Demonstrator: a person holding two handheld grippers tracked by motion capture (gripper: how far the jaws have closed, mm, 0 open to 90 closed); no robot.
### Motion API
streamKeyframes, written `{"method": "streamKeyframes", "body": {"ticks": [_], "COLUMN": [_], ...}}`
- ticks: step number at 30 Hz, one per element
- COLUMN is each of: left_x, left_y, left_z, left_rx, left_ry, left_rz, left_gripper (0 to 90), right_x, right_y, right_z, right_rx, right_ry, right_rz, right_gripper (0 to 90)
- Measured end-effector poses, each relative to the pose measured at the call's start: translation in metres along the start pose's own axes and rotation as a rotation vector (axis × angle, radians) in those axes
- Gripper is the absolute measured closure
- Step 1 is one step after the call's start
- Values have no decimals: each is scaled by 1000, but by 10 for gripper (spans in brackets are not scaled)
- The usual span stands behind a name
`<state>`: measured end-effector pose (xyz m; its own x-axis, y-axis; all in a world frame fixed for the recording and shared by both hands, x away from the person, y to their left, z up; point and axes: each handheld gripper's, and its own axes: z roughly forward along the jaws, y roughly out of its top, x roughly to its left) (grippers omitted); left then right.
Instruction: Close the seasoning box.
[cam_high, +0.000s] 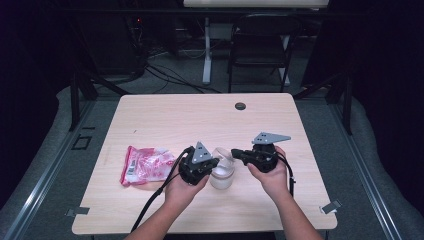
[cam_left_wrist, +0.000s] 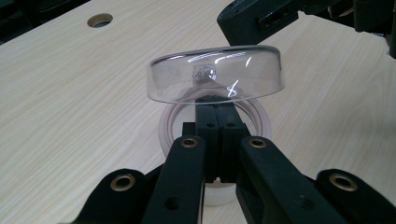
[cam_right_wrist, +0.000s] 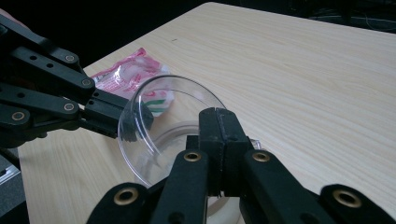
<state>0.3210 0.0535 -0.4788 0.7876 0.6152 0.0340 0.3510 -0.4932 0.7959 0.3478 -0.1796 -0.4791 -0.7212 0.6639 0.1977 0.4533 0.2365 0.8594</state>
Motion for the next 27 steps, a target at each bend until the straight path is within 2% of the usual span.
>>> {"method": "streamKeyframes", "body": {"ticks": [27], "left_x": [-1], "left_y": [-31], "left_z": [-1], "left_rx": [18], "left_ry": [-1], "left_rz": [-49], "left_gripper": [898], "right_x": [14], "right_y": [-4], "right_z": [13], "right_rx": [19], "right_ry": [43], "right_rz": [-48], "right_gripper": [881]}}
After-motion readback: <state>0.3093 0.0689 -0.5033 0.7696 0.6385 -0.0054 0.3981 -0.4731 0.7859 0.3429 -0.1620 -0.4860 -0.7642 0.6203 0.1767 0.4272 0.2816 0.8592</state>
